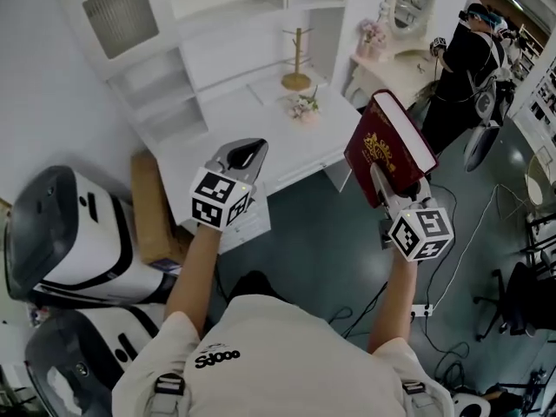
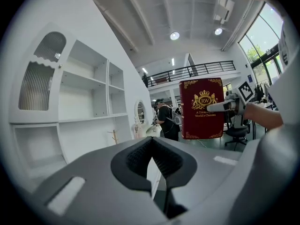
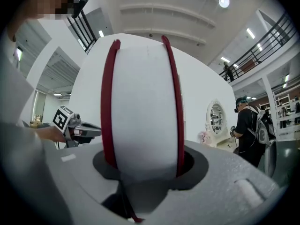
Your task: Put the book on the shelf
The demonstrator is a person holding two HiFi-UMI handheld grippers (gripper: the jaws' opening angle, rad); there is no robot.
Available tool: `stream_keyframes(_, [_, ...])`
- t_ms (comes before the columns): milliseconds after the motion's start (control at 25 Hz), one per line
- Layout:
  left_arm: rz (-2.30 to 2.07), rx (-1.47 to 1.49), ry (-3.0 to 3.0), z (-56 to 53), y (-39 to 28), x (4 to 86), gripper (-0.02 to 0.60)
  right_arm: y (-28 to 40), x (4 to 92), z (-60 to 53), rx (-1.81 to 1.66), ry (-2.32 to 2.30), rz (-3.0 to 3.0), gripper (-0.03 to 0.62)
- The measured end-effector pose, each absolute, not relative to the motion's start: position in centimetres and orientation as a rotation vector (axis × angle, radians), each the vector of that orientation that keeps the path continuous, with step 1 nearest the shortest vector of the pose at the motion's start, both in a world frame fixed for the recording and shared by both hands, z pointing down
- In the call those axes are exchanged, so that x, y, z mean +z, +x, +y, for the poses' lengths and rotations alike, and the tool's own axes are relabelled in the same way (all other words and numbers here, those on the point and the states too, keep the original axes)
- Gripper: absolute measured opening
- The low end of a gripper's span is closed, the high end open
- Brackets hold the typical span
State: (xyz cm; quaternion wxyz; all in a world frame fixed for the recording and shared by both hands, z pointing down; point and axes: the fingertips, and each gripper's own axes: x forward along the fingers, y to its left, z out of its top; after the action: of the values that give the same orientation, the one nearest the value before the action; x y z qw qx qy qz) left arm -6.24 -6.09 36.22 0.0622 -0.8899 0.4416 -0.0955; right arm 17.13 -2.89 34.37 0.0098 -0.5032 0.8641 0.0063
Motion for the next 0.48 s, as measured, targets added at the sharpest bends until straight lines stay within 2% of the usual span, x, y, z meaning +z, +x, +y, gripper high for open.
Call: stream_keyframes(480, [1.317, -0.262, -2.694, -16.2, -4.9, 36.8, 0.015, 19.2, 34.3, -12.8, -0.004, -1.580, 2.650, 0.209])
